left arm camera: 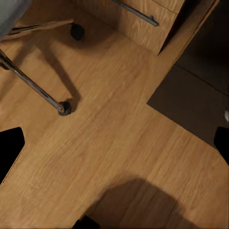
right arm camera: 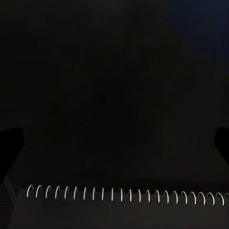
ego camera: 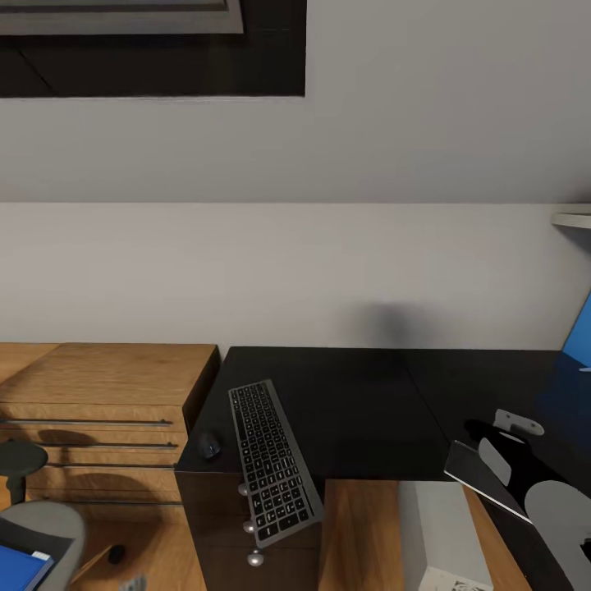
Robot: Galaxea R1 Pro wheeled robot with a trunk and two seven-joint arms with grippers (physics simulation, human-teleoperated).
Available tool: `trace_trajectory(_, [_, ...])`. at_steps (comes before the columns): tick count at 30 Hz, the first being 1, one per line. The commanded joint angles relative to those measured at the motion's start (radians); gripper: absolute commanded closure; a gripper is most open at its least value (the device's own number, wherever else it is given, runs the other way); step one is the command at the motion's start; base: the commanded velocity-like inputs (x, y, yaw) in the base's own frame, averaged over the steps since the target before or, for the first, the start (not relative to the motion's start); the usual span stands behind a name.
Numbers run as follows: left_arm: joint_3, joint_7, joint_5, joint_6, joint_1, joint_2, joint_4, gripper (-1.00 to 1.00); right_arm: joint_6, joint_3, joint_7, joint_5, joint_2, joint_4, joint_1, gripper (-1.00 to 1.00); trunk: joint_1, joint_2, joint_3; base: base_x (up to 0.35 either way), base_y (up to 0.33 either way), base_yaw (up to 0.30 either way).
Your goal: In the bedroom, organize the workspace by keeping the computer under the desk, ensuring the monitor is on the desk, placing the keyboard on the desk next to the monitor, placing the mouse on the desk next to the keyboard, moving the folder from the swivel chair onto the desk next to the mouse, stacking the notebook on top of the folder with the pen on top of the notebook, and positioning the swivel chair next to the desk.
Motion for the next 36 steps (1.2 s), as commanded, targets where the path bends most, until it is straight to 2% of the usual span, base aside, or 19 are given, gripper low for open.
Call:
trace_trajectory(1, [-0.003, 0.005, 0.006, -0.003, 0.000, 0.000, 0.006, -1.00, 0.007, 0.007, -0.006, -0.004, 0.000, -0.002, 0.000, -1.00, 0.000, -0.001, -0.001, 0.000, 0.000, 0.000])
trace_trajectory(3, [-0.005, 0.005, 0.005, -0.003, 0.001, 0.000, 0.021, -1.00, 0.007, 0.007, -0.006, -0.003, 0.000, -0.002, 0.000, -1.00, 0.000, -0.001, -0.001, 0.000, 0.000, 0.000])
trace_trajectory(13, [-0.018, 0.004, 0.000, -0.003, 0.001, -0.028, 0.074, -1.00, 0.007, 0.007, -0.005, -0.003, -0.002, -0.001, 0.000, -1.00, 0.038, -0.071, -0.032, 0.000, 0.000, 0.000])
trace_trajectory(20, [-0.020, 0.004, -0.002, -0.003, 0.001, -0.037, 0.091, -1.00, 0.007, 0.006, -0.006, -0.003, -0.005, 0.000, 0.000, -1.00, 0.065, -0.120, -0.054, 0.000, 0.000, 0.000])
trace_trajectory(28, [-0.023, 0.004, -0.003, -0.003, 0.001, -0.040, 0.112, -1.00, 0.009, -0.006, -0.006, -0.004, -0.025, 0.003, 0.000, -1.00, 0.096, -0.176, -0.079, 0.000, 0.000, 0.000])
trace_trajectory(32, [-0.023, 0.004, -0.004, -0.003, 0.001, -0.044, 0.120, -1.00, 0.012, -0.067, -0.004, -0.004, -0.037, 0.004, 0.000, -1.00, 0.107, -0.197, -0.089, 0.000, 0.000, 0.000])
trace_trajectory(33, [-0.023, 0.004, -0.004, -0.003, 0.001, -0.045, 0.123, -1.00, 0.013, -0.133, -0.003, -0.004, -0.050, 0.004, 0.000, -1.00, 0.107, -0.197, -0.089, 0.000, 0.000, 0.000])
trace_trajectory(35, [-0.022, 0.003, -0.004, -0.003, 0.001, -0.045, 0.124, -1.00, 0.013, -0.179, -0.005, -0.004, -0.055, 0.005, 0.000, -1.00, 0.107, -0.197, -0.089, 0.000, 0.000, 0.000])
trace_trajectory(36, [-0.022, 0.003, -0.004, -0.004, 0.001, -0.045, 0.125, -1.00, 0.013, -0.189, -0.005, -0.004, -0.056, 0.005, 0.000, -1.00, 0.107, -0.197, -0.089, 0.000, 0.000, 0.000])
